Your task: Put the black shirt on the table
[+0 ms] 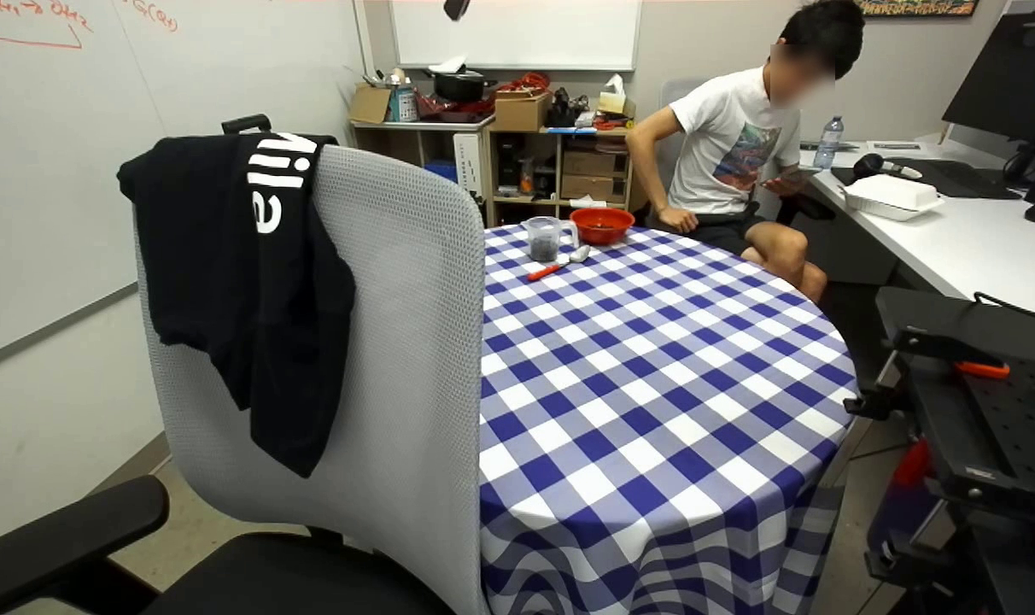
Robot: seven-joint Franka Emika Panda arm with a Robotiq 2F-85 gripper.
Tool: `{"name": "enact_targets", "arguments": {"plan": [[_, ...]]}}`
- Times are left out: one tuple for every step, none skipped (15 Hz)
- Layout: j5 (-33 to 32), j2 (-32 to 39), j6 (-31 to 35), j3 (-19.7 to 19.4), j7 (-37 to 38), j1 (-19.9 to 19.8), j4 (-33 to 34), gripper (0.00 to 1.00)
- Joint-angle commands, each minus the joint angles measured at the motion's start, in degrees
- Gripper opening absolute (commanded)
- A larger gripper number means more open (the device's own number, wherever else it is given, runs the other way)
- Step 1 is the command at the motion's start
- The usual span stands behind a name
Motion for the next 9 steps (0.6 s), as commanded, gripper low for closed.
{"name": "enact_targets", "arguments": {"plan": [[-0.40, 5.44, -0.50, -2.07, 10.59, 1.40, 3.70, 1.00], [0.12, 6.15, -1.98, -2.76, 12.68, 1.69, 4.36, 1.00], [2.10, 6.33, -2.96, -2.33, 14.05, 1.39, 4.38, 1.00], [5.10, 6.60, -3.55, -1.23, 14.34, 0.47, 4.83, 1.00], [8.67, 6.63, -4.65, 0.33, 13.50, -0.74, 5.38, 1.00], [11.57, 6.80, -5.35, 1.05, 13.63, -1.28, 6.00, 1.00], [14.64, 7.05, -6.24, 1.75, 13.49, -1.83, 6.79, 1.00], [17.60, 7.25, -6.97, 2.34, 13.54, -2.26, 7.51, 1.00], [20.75, 7.63, -7.30, 2.98, 13.54, -2.70, 8.32, 1.00]]}}
